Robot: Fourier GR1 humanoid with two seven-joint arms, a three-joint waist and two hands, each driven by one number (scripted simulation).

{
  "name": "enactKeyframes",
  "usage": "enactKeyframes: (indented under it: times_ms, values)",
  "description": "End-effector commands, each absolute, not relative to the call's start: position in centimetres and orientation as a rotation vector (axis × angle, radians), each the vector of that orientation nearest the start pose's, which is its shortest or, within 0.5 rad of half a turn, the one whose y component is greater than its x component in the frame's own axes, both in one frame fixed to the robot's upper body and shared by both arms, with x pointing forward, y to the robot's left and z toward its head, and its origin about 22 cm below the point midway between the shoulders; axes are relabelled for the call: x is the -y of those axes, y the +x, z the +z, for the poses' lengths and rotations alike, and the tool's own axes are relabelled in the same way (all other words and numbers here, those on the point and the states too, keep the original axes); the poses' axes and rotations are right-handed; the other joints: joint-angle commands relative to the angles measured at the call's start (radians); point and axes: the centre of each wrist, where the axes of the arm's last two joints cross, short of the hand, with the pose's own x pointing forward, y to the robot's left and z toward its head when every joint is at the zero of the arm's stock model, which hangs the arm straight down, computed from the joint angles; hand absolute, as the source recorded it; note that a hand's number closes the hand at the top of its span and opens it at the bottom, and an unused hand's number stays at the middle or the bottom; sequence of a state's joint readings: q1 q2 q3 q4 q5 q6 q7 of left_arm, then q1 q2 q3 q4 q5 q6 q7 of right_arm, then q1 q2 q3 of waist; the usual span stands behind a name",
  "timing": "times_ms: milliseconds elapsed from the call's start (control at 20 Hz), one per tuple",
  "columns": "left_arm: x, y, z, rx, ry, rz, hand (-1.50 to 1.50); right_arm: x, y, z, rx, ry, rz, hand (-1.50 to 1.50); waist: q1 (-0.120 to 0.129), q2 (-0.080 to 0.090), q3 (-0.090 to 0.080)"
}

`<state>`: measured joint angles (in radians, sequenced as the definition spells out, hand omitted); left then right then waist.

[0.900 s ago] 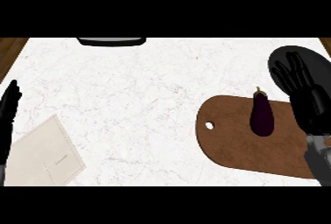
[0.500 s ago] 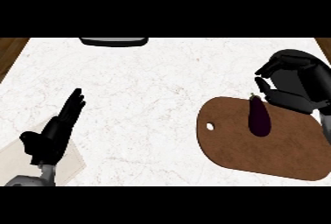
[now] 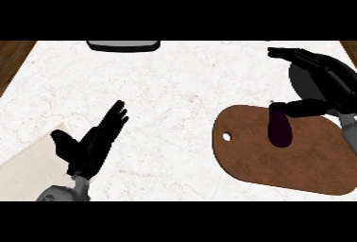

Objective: Pick the eggplant from the cutting board and place it in the pan

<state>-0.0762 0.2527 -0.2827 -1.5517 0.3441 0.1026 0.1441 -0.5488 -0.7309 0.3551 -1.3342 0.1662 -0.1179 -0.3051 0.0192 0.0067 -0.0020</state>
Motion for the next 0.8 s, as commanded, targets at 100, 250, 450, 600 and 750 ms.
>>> enactKeyframes:
  times_ms: [100, 250, 450, 600, 750]
  values:
    - [-20.7, 24.8, 1.0, 1.341, -0.231, -0.107, 0.00, 28.9, 34.3, 14.1, 1.484, -0.817, 1.543, -1.50, 0.005, -0.012, -0.006]
    - [-20.7, 25.4, 1.1, 1.346, -0.226, -0.092, 0.00, 27.9, 33.7, 14.2, 1.236, -0.966, 1.732, -1.50, -0.006, -0.015, -0.007]
    - [-21.7, 24.9, 0.8, 1.349, -0.245, -0.125, 0.00, 22.7, 34.0, 14.9, 0.982, -1.070, 1.823, -1.50, 0.012, -0.016, -0.006]
    - [-20.8, 25.8, 1.6, 1.342, -0.250, -0.100, 0.00, 19.6, 33.1, 12.9, 0.736, -1.053, 1.935, -1.50, -0.001, -0.016, -0.005]
    - [-20.8, 25.8, 1.7, 1.358, -0.239, -0.098, 0.00, 15.5, 32.9, 12.7, 0.595, -1.052, 1.974, -1.50, -0.005, -0.013, -0.002]
